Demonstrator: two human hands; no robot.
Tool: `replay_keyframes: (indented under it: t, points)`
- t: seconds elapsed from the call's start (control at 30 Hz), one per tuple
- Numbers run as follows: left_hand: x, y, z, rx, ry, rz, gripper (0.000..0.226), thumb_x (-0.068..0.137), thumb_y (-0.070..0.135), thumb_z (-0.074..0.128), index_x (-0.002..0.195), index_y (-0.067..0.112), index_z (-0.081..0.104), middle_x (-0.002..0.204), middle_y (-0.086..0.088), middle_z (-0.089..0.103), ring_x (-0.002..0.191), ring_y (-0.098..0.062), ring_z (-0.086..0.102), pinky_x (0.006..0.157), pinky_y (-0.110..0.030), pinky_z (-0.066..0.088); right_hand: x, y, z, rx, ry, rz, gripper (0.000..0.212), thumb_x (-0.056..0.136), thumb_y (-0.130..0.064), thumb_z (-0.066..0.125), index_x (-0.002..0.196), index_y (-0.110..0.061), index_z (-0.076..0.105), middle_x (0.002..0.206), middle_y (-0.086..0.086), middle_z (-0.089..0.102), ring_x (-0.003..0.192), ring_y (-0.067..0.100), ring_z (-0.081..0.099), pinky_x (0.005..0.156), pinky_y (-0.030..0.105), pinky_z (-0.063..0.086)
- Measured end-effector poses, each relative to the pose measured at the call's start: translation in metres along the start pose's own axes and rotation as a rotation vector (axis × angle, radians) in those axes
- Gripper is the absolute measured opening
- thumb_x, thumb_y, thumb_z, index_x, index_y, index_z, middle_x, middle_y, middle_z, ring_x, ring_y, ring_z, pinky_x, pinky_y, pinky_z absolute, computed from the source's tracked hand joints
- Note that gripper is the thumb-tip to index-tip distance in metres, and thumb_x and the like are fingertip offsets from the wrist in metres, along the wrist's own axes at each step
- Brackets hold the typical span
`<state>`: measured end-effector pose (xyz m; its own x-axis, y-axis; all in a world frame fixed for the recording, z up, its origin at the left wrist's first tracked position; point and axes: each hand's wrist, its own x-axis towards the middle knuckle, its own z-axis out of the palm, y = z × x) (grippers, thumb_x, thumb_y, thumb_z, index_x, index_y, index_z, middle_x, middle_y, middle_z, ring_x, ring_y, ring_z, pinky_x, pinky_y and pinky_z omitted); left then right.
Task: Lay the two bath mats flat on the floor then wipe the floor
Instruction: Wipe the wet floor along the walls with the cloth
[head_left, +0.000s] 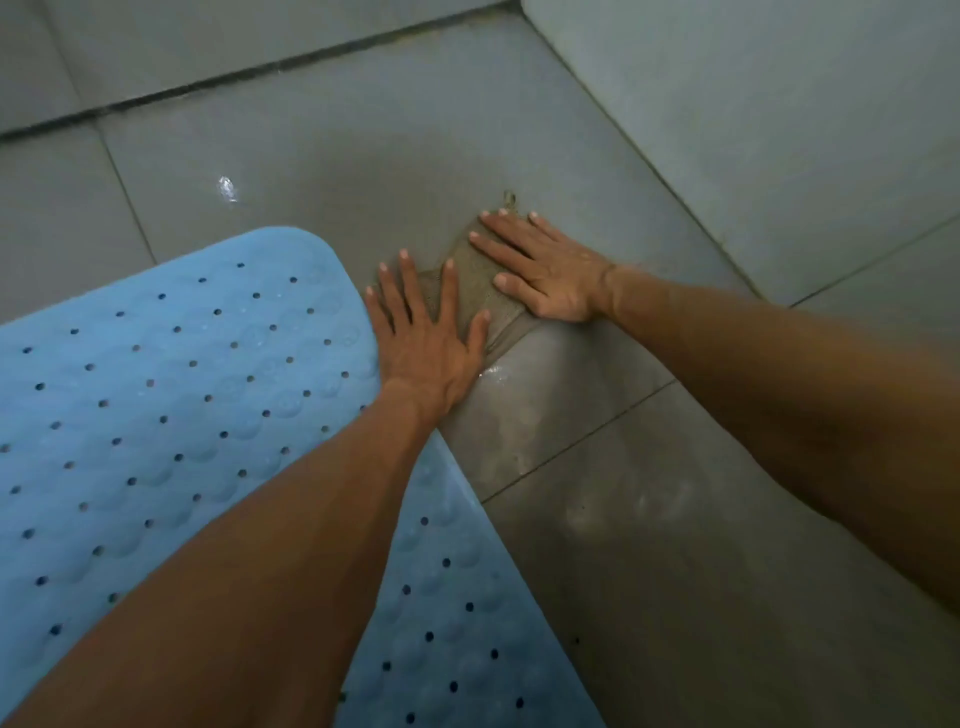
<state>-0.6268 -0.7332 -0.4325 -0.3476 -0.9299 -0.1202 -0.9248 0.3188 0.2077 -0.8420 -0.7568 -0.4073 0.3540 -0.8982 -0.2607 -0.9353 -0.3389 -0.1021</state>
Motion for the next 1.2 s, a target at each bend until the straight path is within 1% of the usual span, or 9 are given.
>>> replay_keyframes:
  t: [0.33,0.53,0.63,0.73,0.83,0.97,1.03,1.13,1.2]
  points:
    - [-0.149,0.091,0.036,-0.102,0.028,-0.023,0.07,0.097,0.059,0.019,0.155,0.021,0.007,0.159,-0.025,-0.007,0.146,-0.042,-0.01,0.117,-0.058,0.002,-0.148,-0.019,0.046,-0.013,0.033,-0.065,0.061,0.105,-0.046,0.025,0.159,-0.025,0.004,0.168,0.002,-0.004,0.154,0.018,-0.007,0.124,0.048,0.005]
    - [-0.225,0.129,0.045,-0.114,-0.056,-0.01,0.071,0.097,0.057,0.025,0.154,0.016,0.014,0.159,-0.024,0.001,0.147,-0.043,-0.002,0.116,-0.058,0.005,-0.217,-0.031,0.06,0.023,-0.057,-0.104,0.062,0.104,-0.053,0.019,0.159,-0.029,0.004,0.168,0.0,-0.007,0.154,0.018,-0.01,0.125,0.047,0.0]
    - [-0.236,0.139,0.044,-0.118,-0.104,-0.004,0.071,0.096,0.056,0.028,0.153,0.014,0.019,0.159,-0.024,0.009,0.146,-0.044,0.007,0.114,-0.058,0.01,-0.229,-0.036,0.061,0.077,-0.033,-0.059,0.062,0.101,-0.057,0.024,0.157,-0.03,0.018,0.166,0.002,0.01,0.154,0.02,0.003,0.125,0.044,0.004]
    - [-0.236,0.134,0.044,-0.106,-0.121,0.017,0.068,0.097,0.053,0.026,0.152,0.012,0.025,0.156,-0.025,0.021,0.144,-0.046,0.018,0.111,-0.059,0.014,-0.22,-0.037,0.048,0.068,0.013,-0.069,0.06,0.095,-0.061,0.04,0.146,-0.029,0.037,0.149,0.005,0.039,0.139,0.026,0.035,0.115,0.046,0.03]
    - [-0.24,0.126,0.041,-0.153,-0.069,0.095,0.058,0.093,0.039,0.039,0.145,0.012,0.037,0.137,-0.02,0.049,0.127,-0.039,0.046,0.108,-0.056,0.022,-0.208,-0.036,0.031,0.017,-0.049,-0.135,0.052,0.09,-0.06,0.052,0.133,-0.032,0.043,0.129,-0.001,0.053,0.119,0.024,0.049,0.103,0.041,0.036]
    - [-0.23,0.112,0.021,-0.283,-0.005,0.108,0.062,0.067,0.034,0.066,0.126,0.016,0.053,0.104,0.0,0.06,0.091,-0.021,0.058,0.089,-0.037,0.03,-0.197,-0.055,0.005,0.043,-0.26,-0.025,0.052,0.083,-0.048,0.06,0.129,-0.033,0.04,0.113,-0.003,0.066,0.109,0.02,0.059,0.1,0.034,0.031]
    - [-0.217,0.102,0.011,-0.248,-0.032,0.168,0.052,0.06,0.038,0.071,0.109,0.023,0.063,0.091,0.007,0.065,0.083,-0.017,0.061,0.083,-0.033,0.028,-0.194,-0.061,-0.006,0.007,-0.28,-0.009,0.035,0.079,-0.04,0.062,0.112,-0.032,0.054,0.099,-0.007,0.069,0.101,0.018,0.063,0.096,0.032,0.033]
    - [-0.185,0.082,-0.009,-0.303,-0.06,0.255,0.021,0.073,0.036,0.065,0.092,0.028,0.066,0.089,0.01,0.069,0.089,-0.016,0.062,0.085,-0.03,0.029,-0.188,-0.054,-0.029,0.03,-0.306,0.041,0.022,0.072,-0.035,0.065,0.093,-0.027,0.062,0.094,-0.009,0.066,0.092,0.017,0.063,0.084,0.029,0.039]
    - [-0.159,0.072,-0.036,-0.424,-0.129,0.225,0.018,0.081,0.035,0.061,0.093,0.023,0.065,0.094,0.003,0.068,0.095,-0.02,0.06,0.086,-0.033,0.037,-0.181,-0.047,-0.052,0.103,-0.333,0.112,0.02,0.071,-0.033,0.069,0.087,-0.03,0.06,0.091,-0.011,0.059,0.086,0.015,0.058,0.073,0.026,0.039]
